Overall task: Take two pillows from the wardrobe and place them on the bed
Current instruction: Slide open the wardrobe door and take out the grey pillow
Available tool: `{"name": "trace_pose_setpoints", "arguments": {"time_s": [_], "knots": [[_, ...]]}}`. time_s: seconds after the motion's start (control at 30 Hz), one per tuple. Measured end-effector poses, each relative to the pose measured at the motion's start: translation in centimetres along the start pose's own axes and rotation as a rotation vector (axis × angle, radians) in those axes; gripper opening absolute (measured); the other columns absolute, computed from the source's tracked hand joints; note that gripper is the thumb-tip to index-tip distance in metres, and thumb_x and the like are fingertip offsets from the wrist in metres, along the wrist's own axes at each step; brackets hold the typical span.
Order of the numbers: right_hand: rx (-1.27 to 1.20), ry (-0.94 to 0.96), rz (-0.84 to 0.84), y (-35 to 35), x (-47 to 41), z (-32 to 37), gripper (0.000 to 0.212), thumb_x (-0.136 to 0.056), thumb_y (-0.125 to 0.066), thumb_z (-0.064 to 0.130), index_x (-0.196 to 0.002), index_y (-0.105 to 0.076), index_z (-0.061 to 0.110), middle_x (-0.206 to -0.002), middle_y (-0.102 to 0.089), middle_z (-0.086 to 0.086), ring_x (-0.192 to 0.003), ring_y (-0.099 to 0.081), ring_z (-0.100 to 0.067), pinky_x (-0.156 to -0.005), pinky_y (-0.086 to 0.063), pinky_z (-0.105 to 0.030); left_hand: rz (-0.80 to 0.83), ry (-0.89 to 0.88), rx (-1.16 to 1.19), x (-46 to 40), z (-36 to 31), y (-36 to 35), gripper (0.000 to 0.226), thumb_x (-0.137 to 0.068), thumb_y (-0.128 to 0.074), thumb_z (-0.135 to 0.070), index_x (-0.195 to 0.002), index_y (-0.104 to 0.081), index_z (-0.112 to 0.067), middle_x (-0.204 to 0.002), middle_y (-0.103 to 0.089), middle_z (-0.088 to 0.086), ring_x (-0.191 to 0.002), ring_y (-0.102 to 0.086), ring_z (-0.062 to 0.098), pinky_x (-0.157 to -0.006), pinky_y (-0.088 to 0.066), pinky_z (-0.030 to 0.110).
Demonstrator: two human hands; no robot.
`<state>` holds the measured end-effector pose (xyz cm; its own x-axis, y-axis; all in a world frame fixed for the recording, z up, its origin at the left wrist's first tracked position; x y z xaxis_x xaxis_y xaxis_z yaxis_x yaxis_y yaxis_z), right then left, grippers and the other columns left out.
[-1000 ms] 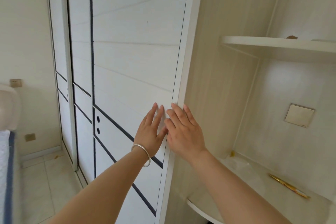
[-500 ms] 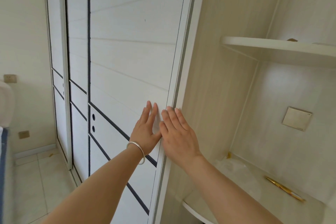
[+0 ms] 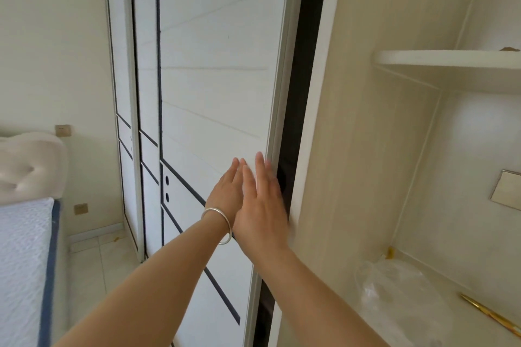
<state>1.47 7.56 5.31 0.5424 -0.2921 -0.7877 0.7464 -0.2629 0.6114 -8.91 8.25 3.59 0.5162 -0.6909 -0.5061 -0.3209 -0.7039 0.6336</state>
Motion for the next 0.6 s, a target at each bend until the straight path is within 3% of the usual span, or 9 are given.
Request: {"name": "trace_pose_setpoints", "arguments": {"time_s": [0.03,0.1,0.17,0.27,0.37,0.6], "knots": [[-0.176,-0.129,-0.001,-0.7,-0.3,-0.6,0.068,-0.087,-0.046,0.004,-0.147,-0.016,0.015,-0.159,-0.002,-0.001,-0.146,-0.006,-0.017,-0.116,-0.017,-0.029,0.027,0.009,-0.020,-0.4,0.6,0.0,0.052,-0.099,-0.033,-0.014,-0.147,-0.015,-0.006,-0.158,-0.010,0.010,-0.145,-0.011,0.025,-0.119,-0.014,0.040],[-0.365,-0.328,-0.076,-1.1,-1.0,-0.8,0.066,-0.093,-0.044,0.012,-0.148,-0.009,0.020,-0.158,0.003,0.005,-0.145,-0.009,-0.012,-0.115,-0.025,-0.028,0.046,0.024,-0.202,-1.1,1.8,-0.2,0.063,-0.098,-0.039,-0.016,-0.148,-0.002,-0.007,-0.159,0.003,0.008,-0.146,-0.001,0.022,-0.119,-0.006,0.033],[-0.469,-0.483,-0.114,-2.5,-2.0,-1.1,0.068,-0.094,-0.048,0.025,-0.148,-0.007,0.021,-0.158,-0.005,0.004,-0.143,-0.017,-0.013,-0.112,-0.030,-0.029,0.007,-0.039,-0.399,-1.9,3.0,-0.3,0.073,-0.096,-0.043,-0.025,-0.148,0.006,-0.009,-0.158,0.012,0.009,-0.146,0.007,0.022,-0.116,-0.003,0.029],[-0.637,-0.669,-0.077,-5.2,-3.8,-1.8,0.070,-0.092,-0.050,0.035,-0.148,-0.010,0.021,-0.155,-0.019,-0.001,-0.140,-0.027,-0.019,-0.107,-0.035,-0.033,0.006,-0.002,-0.305,-2.9,4.5,0.2,0.089,-0.088,-0.055,-0.034,-0.149,0.007,-0.015,-0.159,0.011,0.003,-0.146,-0.001,0.019,-0.117,-0.014,0.031],[-0.706,-0.733,-0.064,-7.5,-5.4,-1.8,0.068,-0.092,-0.051,0.032,-0.147,-0.014,0.019,-0.153,-0.024,-0.004,-0.138,-0.030,-0.021,-0.104,-0.036,-0.030,-0.036,0.015,-0.149,-3.9,5.9,1.1,0.097,-0.082,-0.064,-0.038,-0.149,0.004,-0.021,-0.159,0.007,-0.003,-0.145,-0.010,0.016,-0.115,-0.028,0.036],[-0.598,-0.753,-0.035,-14.2,-8.9,-0.9,0.049,-0.089,-0.054,0.038,-0.127,-0.041,0.010,-0.124,-0.051,-0.008,-0.108,-0.057,-0.025,-0.086,-0.055,-0.038,-0.073,-0.012,-0.205,-7.5,10.5,2.5,0.093,-0.084,-0.059,-0.045,-0.148,0.005,-0.022,-0.159,0.004,-0.002,-0.146,-0.005,0.017,-0.117,-0.022,0.035]]}}
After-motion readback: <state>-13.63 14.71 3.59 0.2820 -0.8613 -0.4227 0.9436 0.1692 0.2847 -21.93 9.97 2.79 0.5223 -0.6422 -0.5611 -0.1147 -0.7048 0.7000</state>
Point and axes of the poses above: each hand's wrist, its own x-axis away from the middle knuckle, its own y-axis out of the back of the hand, z = x × y, the point moved 4 cm from there along -x, towards the middle knuckle
